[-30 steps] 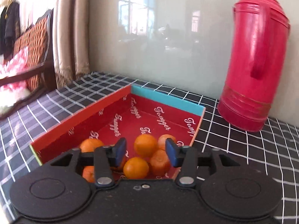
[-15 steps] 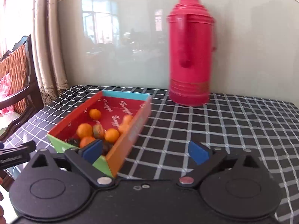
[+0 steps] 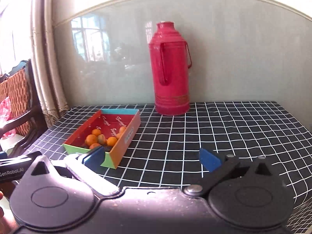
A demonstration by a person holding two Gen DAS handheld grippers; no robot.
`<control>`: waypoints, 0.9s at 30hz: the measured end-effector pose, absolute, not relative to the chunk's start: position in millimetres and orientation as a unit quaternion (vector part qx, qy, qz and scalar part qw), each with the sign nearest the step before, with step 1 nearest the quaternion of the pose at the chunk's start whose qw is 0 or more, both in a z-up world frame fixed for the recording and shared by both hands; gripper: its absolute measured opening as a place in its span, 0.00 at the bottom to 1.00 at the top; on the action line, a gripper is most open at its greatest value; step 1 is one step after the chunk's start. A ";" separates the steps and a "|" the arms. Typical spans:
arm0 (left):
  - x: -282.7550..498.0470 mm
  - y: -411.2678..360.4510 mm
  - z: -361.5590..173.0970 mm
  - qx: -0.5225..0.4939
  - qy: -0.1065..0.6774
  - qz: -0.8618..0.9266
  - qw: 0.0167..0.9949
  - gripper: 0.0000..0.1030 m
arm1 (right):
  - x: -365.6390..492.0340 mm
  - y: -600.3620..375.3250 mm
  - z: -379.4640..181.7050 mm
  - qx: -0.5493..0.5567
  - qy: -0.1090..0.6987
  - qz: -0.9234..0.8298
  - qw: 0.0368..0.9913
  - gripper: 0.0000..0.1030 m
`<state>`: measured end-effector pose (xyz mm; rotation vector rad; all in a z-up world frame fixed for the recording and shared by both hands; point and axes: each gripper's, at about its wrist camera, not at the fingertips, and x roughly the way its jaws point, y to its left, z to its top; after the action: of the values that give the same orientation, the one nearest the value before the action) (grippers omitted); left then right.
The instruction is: Organize fruits
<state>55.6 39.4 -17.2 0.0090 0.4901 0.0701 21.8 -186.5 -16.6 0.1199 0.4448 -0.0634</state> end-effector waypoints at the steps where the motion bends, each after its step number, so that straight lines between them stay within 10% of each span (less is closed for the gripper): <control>1: 48.4 40.1 -14.3 0.001 0.241 0.034 0.970 1.00 | 16.5 -184.0 -14.1 0.058 0.218 -0.030 0.974 0.94; 27: 21.0 34.4 -3.9 0.003 0.217 0.038 0.975 1.00 | -2.6 -175.5 -6.0 0.060 0.205 -0.026 0.977 0.94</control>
<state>21.0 34.4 -3.9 0.0066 0.4378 0.0775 -2.6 -175.5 -6.0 0.1214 0.4135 -0.0529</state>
